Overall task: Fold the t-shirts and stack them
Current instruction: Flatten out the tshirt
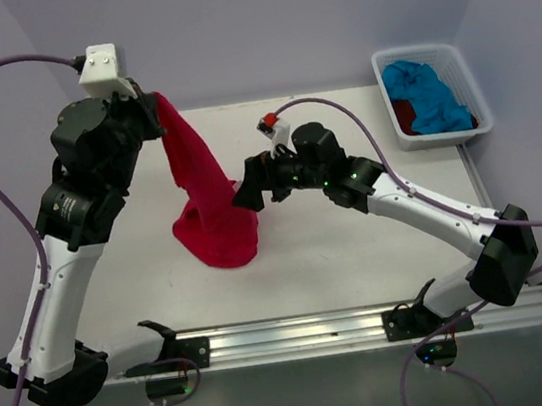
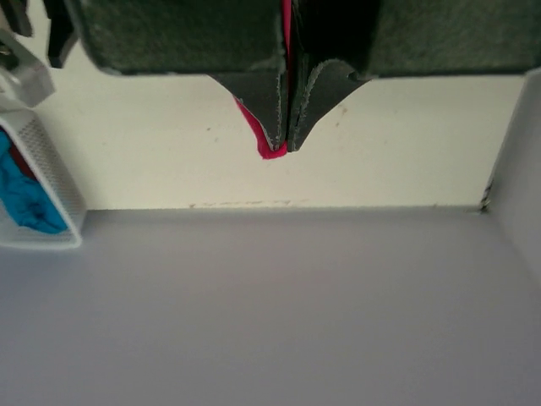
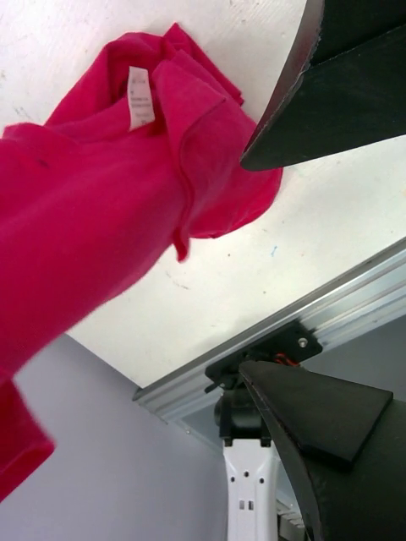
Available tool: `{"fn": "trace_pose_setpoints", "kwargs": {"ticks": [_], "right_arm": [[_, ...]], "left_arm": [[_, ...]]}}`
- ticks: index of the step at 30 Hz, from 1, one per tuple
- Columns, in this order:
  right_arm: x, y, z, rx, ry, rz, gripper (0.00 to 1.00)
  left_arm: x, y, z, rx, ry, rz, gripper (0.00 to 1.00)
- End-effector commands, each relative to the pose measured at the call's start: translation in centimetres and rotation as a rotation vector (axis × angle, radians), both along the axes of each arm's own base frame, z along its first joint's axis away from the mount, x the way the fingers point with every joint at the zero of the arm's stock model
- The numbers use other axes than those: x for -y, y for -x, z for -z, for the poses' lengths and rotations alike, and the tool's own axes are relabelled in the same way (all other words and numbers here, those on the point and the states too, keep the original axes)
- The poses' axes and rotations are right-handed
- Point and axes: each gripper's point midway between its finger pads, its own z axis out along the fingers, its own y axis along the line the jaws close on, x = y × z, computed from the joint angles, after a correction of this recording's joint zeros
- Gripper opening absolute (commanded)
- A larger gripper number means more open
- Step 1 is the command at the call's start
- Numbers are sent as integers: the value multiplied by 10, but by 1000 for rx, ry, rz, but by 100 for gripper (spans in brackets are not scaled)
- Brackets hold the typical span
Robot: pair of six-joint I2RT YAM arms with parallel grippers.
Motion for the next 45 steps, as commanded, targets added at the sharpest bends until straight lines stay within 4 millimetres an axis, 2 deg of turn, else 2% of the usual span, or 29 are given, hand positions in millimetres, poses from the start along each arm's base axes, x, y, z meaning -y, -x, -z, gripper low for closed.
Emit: {"fn": "trace_pose_setpoints", "kwargs": {"ticks": [1,2,3,5,7,8,9,10,12,13,16,18,19,20,21,22,23,24,25,26,27,28,30,31,33,36,39,42,45], "right_arm": [[5,-9,-1,20,27,45,99],[7,-10,1,20,38,55,99],[8,-10,-1,24,40,60,99],[12,-10,-2,33,50,70,99],[17,-11,-8,57,56,84,99],[19,-11,-7,56,68,88,99],[21,-13,-10,66,72,97,99],[23,-13,-13,77,77,98,99],[27,-14,-14,85,93,110,99],[28,-15,-15,90,95,115,99],[32,-15,-14,89,102,123,99],[33,-14,-14,89,104,123,99],[35,-15,-14,91,108,130,99],[36,-14,-15,91,111,132,99],[37,-14,-15,93,112,136,99],[38,-14,-14,97,116,136,99],[40,-13,-14,97,123,142,99],[42,-12,-17,102,118,144,99],[44,-12,-18,106,118,149,99],[45,-11,-18,108,123,152,99],[47,-11,-20,116,127,152,99],[48,-11,-20,118,129,157,99],[52,-10,-23,126,132,164,99],[54,-9,-24,131,134,167,99],[59,-9,-22,140,148,180,99],[63,-10,-23,150,156,189,99],[64,-13,-20,146,162,194,99],[62,-14,-19,142,160,189,99],[60,-14,-19,141,155,186,99]], "left_arm": [[-61,5,22,-48,64,-360,0],[-86,11,31,-57,97,-518,0],[-95,13,55,-95,84,-592,0],[-124,33,67,-70,149,-756,0],[-137,49,83,-46,194,-813,0],[-141,53,86,-29,232,-834,9],[-142,55,96,-36,233,-840,28],[-147,63,97,-36,244,-851,61],[-151,69,110,-54,284,-884,79],[-150,69,113,-57,316,-886,100],[-133,59,128,-94,337,-799,100],[-98,41,135,-133,276,-578,100],[-76,24,134,-84,199,-436,100],[-40,16,141,-107,182,-243,100],[-28,9,150,-134,161,-196,100],[-16,-4,170,-211,116,-179,100],[2,-10,180,-257,71,-92,100],[16,-17,179,-273,48,-35,100],[30,-28,211,-374,-23,10,100],[51,-29,223,-421,-36,120,99],[58,-32,229,-462,-54,146,98],[70,-38,254,-530,-92,193,95],[73,-43,268,-591,-141,207,93],[75,-45,287,-641,-188,224,91],[73,-43,296,-694,-237,232,88],[63,-37,296,-729,-293,212,83],[51,-29,299,-779,-350,184,71],[43,-18,317,-851,-403,187,65],[48,-11,329,-879,-406,232,64]]}}
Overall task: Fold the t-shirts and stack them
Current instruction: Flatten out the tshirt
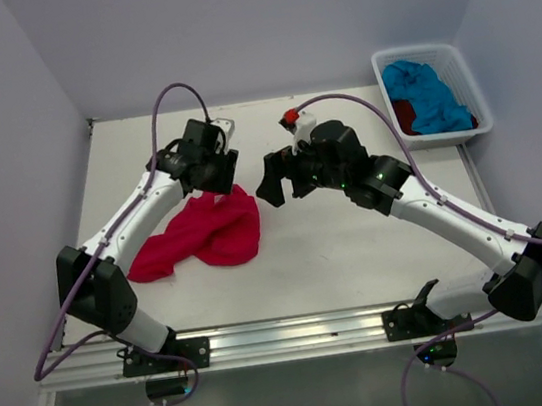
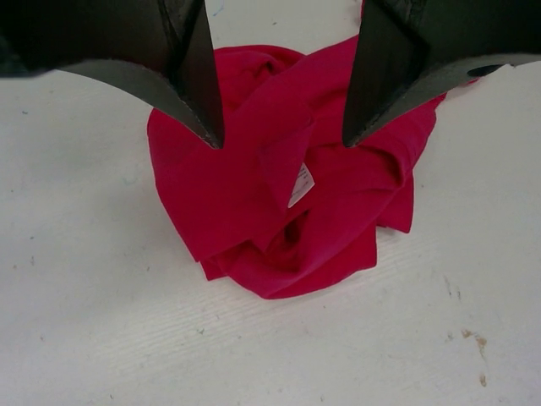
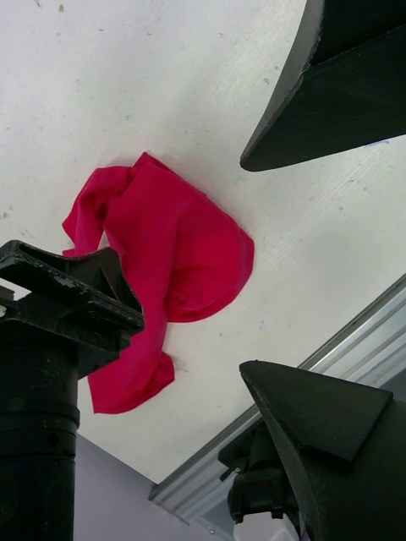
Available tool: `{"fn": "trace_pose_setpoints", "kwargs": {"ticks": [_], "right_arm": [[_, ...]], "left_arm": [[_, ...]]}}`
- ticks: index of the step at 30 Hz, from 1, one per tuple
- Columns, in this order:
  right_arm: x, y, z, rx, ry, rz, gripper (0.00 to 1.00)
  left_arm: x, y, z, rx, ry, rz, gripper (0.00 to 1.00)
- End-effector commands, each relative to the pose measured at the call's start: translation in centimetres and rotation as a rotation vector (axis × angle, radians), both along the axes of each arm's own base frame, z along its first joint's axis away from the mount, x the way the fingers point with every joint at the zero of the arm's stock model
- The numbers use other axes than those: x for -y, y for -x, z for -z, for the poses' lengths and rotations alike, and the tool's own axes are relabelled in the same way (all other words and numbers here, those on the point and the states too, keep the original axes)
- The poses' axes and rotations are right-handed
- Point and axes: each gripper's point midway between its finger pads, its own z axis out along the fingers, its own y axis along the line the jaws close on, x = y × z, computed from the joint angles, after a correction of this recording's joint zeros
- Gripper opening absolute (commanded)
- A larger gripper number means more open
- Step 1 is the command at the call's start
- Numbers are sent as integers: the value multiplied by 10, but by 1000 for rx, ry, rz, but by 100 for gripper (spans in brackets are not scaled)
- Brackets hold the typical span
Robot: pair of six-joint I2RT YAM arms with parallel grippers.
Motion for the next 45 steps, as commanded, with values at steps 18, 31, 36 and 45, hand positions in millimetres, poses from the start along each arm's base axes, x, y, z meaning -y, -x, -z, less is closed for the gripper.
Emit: {"fn": "trace_pose_setpoints", "kwargs": {"ticks": [18,31,36,45], "right_arm": [[16,-6,-15,55,8,35,99],[16,-6,-9,46,10,25,99],[15,-7,-8,43,7,22,99],[13,-5,-6,38,2,12,99]], "left_arm": [[2,39,75,-239,-220,96,46],[-14,17,56,-125,-307,14,46],[-14,13,58,-116,-318,11,44],[-13,1,59,-101,-346,9,37]]}}
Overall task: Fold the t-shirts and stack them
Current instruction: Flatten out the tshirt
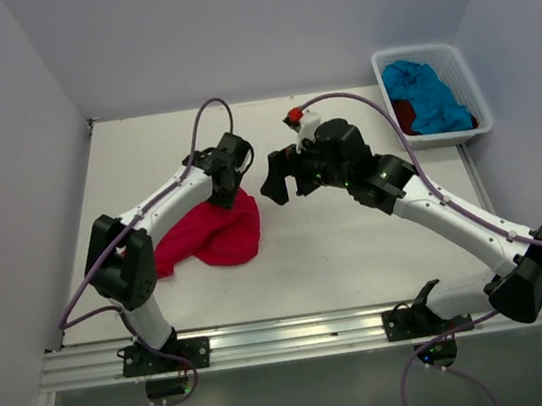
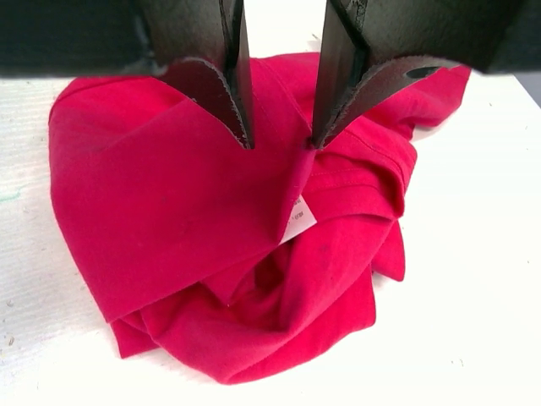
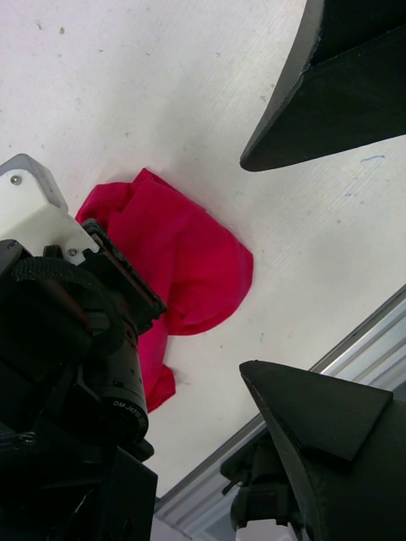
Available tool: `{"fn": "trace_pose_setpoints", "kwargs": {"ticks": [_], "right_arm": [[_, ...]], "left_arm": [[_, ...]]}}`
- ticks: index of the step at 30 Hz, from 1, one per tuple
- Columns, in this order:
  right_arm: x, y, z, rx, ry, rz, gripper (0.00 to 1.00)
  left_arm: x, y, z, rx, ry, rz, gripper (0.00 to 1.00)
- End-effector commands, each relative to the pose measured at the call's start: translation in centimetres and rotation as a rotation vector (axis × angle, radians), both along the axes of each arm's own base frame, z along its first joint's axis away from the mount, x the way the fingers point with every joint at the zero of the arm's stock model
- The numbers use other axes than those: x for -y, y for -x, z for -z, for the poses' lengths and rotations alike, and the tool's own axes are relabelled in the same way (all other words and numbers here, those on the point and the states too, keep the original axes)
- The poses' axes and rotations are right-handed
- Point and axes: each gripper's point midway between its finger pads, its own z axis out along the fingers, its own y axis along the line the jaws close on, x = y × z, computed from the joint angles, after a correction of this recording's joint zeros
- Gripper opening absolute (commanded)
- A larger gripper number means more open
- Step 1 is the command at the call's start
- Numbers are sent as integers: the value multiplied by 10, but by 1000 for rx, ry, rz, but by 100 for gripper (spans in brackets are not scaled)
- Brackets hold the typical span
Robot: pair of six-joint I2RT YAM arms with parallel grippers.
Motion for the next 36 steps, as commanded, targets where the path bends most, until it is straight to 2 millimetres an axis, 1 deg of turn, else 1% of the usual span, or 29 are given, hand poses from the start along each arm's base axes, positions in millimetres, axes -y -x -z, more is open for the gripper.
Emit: {"fn": "trace_pose_setpoints", "kwargs": {"ticks": [1,13,16,17,18,19,21,22,24,25,26,27,28,29,30,31,32,33,34,35,36], "right_arm": [[2,1,-7,26,-15,-5,99],[2,2,-8,29,-17,-14,99],[3,2,-8,30,-15,-13,99],[4,2,-8,32,-14,-13,99],[4,3,-8,32,-14,-13,99],[4,3,-7,31,-13,-13,99],[5,4,-8,33,-15,-13,99],[5,4,-8,33,-13,-13,99],[8,3,-9,38,-12,-3,99],[9,4,-9,42,-10,0,99],[12,4,-10,51,-9,12,99],[13,3,-10,54,-8,17,99],[15,3,-9,54,-4,26,99],[16,3,-8,54,-2,29,99],[16,2,-8,54,-1,35,99],[17,2,-5,49,5,35,99],[17,2,-3,45,5,37,99],[16,2,-2,41,4,37,99],[16,2,0,39,6,36,99],[16,2,0,38,5,37,99],[16,1,2,35,7,43,99]], "left_arm": [[3,-17,-11,54,-16,12,37],[-2,-25,-7,73,-61,1,36],[0,-26,-3,67,-55,6,21],[1,-26,-1,65,-56,8,15],[1,-27,0,66,-55,8,3],[1,-26,0,65,-57,8,0],[1,-26,3,62,-54,9,0],[2,-27,1,72,-53,7,0],[0,-30,-11,103,-51,-11,0],[0,-35,-25,147,-40,-34,0],[1,-38,-49,207,-7,-48,0],[2,-42,-67,255,24,-75,0],[7,-50,-100,331,78,-91,0],[9,-51,-134,400,142,-96,0],[14,-52,-156,442,198,-98,0],[22,-55,-199,515,290,-91,0],[24,-51,-224,549,336,-87,0],[26,-50,-244,575,379,-87,0],[30,-48,-289,648,460,-74,0],[31,-46,-299,650,475,-74,0],[33,-44,-317,673,510,-71,0]]}}
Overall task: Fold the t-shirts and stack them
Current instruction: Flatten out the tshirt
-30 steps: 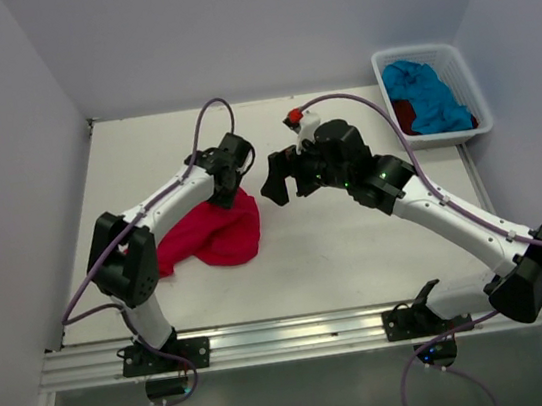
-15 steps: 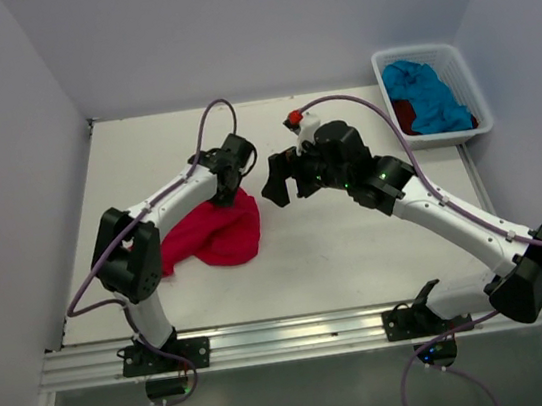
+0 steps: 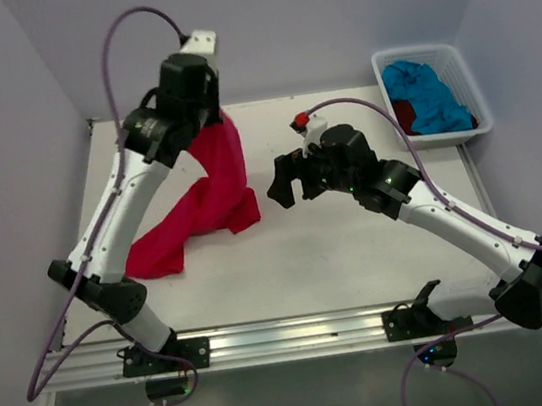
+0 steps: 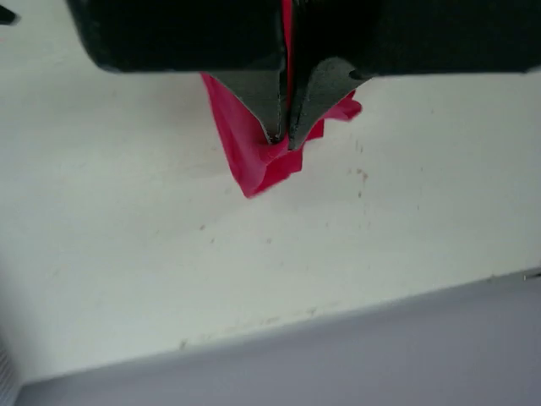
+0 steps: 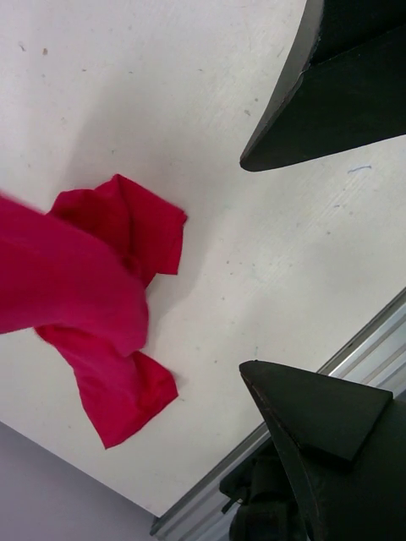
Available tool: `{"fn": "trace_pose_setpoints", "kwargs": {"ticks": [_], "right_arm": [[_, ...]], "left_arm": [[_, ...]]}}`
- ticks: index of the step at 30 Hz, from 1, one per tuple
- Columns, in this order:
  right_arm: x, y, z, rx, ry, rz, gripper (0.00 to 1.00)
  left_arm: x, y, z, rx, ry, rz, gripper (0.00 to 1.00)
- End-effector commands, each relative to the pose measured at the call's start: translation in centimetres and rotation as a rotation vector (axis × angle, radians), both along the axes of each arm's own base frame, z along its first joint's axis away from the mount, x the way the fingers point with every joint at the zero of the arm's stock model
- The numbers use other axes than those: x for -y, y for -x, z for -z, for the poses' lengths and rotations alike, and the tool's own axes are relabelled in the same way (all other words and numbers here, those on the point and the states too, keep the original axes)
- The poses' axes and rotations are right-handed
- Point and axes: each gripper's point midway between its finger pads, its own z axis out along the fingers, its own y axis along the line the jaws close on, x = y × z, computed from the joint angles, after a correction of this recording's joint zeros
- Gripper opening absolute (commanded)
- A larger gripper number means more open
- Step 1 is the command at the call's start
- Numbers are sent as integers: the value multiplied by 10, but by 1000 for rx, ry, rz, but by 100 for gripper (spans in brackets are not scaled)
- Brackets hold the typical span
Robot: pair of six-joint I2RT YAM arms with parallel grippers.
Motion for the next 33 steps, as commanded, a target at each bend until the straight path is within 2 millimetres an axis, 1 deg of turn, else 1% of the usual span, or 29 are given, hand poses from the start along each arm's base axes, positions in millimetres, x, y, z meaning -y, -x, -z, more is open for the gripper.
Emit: {"fn": "trace_pose_setpoints", "kwargs": {"ticks": [1,4,5,6,7,8,9,10,11,12,13,14,16,17,18,19,20,21,22,23,24,25,26,27,28,29,30,31,33], "right_arm": [[6,-4,-4,30,-3,25,99],[7,-5,4,18,16,39,99],[8,-5,7,14,19,43,99],[8,-6,10,8,22,46,99],[8,-7,12,6,22,51,99],[9,-7,20,-7,35,60,99],[9,-8,23,-13,38,62,99],[9,-8,27,-20,44,66,99],[8,-9,33,-31,54,68,99],[7,-10,35,-37,58,68,99],[7,-10,38,-42,61,69,99],[5,-12,44,-56,69,71,99],[2,-14,47,-56,65,71,99],[1,-15,50,-60,67,72,99],[-1,-18,58,-75,78,75,99],[-3,-21,62,-76,77,76,99],[-5,-23,65,-81,78,77,99],[-10,-25,79,-105,97,71,99],[-15,-28,80,-107,92,65,99],[-18,-30,84,-115,92,58,99],[-24,-32,98,-142,108,44,99],[-29,-37,97,-132,98,40,99],[-32,-40,103,-135,108,32,99],[-36,-43,107,-138,114,27,99],[-42,-49,115,-151,124,21,99],[-46,-51,119,-155,133,9,99],[-49,-54,121,-158,139,6,99],[-55,-59,127,-171,148,-4,99],[-61,-65,129,-175,149,-9,99]], "left_arm": [[-4,29,-135,237,247,28,0],[-5,41,-179,328,348,46,0],[-10,51,-207,409,404,55,0],[-14,56,-218,443,441,46,0],[-16,57,-218,457,450,36,0],[-25,68,-242,532,496,33,0],[-28,72,-248,555,514,30,0],[-30,70,-244,559,513,13,0],[-40,80,-260,614,550,0,0],[-47,79,-258,621,556,-45,0],[-52,82,-261,639,565,-60,0],[-61,90,-272,680,589,-80,0],[-74,94,-279,720,622,-137,0],[-83,105,-290,757,645,-142,0],[-86,108,-295,781,654,-146,0],[-90,114,-304,808,669,-142,0],[-90,115,-311,824,676,-139,0],[-90,115,-315,827,675,-137,0],[-96,124,-331,857,698,-135,0],[-91,116,-325,826,673,-133,0],[-94,121,-335,843,685,-131,0],[-94,120,-332,835,678,-136,0],[-96,122,-334,840,682,-144,0],[-100,125,-336,848,690,-150,0],[-104,127,-339,863,702,-165,0],[-111,136,-345,887,719,-172,0],[-114,139,-348,900,722,-176,0],[-118,143,-353,920,737,-180,0],[-123,153,-363,944,758,-175,0]]}}
